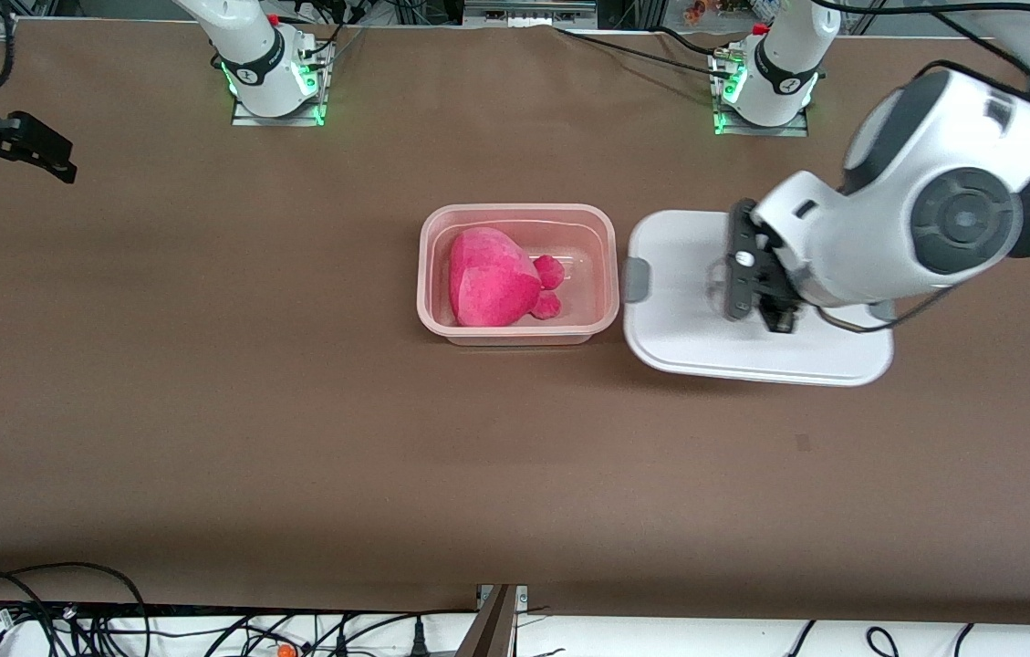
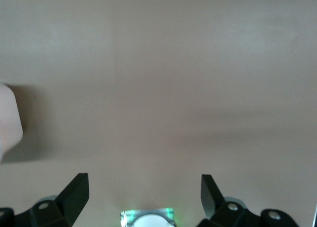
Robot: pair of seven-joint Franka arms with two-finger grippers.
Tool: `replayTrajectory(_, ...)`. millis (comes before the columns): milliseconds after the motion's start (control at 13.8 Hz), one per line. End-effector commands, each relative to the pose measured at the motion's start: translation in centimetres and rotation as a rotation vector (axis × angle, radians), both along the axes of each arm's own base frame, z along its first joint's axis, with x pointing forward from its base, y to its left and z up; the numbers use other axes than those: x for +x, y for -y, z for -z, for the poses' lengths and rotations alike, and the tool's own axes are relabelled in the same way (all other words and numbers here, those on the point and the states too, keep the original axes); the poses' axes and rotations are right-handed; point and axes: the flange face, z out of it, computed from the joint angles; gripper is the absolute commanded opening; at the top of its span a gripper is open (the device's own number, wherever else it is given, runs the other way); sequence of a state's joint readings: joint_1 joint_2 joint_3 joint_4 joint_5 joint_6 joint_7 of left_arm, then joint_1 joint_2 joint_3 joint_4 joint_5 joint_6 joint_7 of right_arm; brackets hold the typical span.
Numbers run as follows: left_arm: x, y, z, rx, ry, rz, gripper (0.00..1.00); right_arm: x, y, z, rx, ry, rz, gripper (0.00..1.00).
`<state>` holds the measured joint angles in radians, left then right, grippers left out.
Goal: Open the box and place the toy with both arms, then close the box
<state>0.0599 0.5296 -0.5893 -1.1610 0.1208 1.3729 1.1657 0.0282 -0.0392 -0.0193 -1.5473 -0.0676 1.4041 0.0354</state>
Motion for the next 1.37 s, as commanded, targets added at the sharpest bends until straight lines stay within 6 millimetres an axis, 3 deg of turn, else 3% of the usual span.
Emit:
replayTrajectory(0, -1.1, 7.0, 2.8, -0.084, -0.055, -0.010, 0.00, 0.1, 0.9, 1.4, 0.034, -0.043, -0.009, 1.00)
replayTrajectory(289, -3.6, 17.9, 7.1, -0.123, -0.002, -0.077, 0.00, 0.6, 1.7, 2.6, 0.040, -0.074, -0.003, 1.00)
replayTrajectory(578, -6.0, 24.3, 11.3, -0.139, 0.049, -0.049, 0.00, 0.6, 1.5, 2.5, 0.042, -0.074, -0.044, 1.00)
replayTrajectory(795, -7.9, 26.4, 12.6, -0.099, 0.060, -0.010, 0.00, 0.7, 1.4, 2.3, 0.042, -0.068, -0.041, 1.00)
replayTrajectory(939, -8.8, 26.3, 15.0, -0.065, 0.024, 0.000, 0.00, 1.0, 1.3, 2.6, 0.045, -0.073, -0.041, 1.00)
replayTrajectory(1300, -8.6, 26.0, 15.7, -0.062, 0.008, -0.009, 0.00, 1.0, 1.1, 2.7, 0.066, -0.073, -0.036, 1.00)
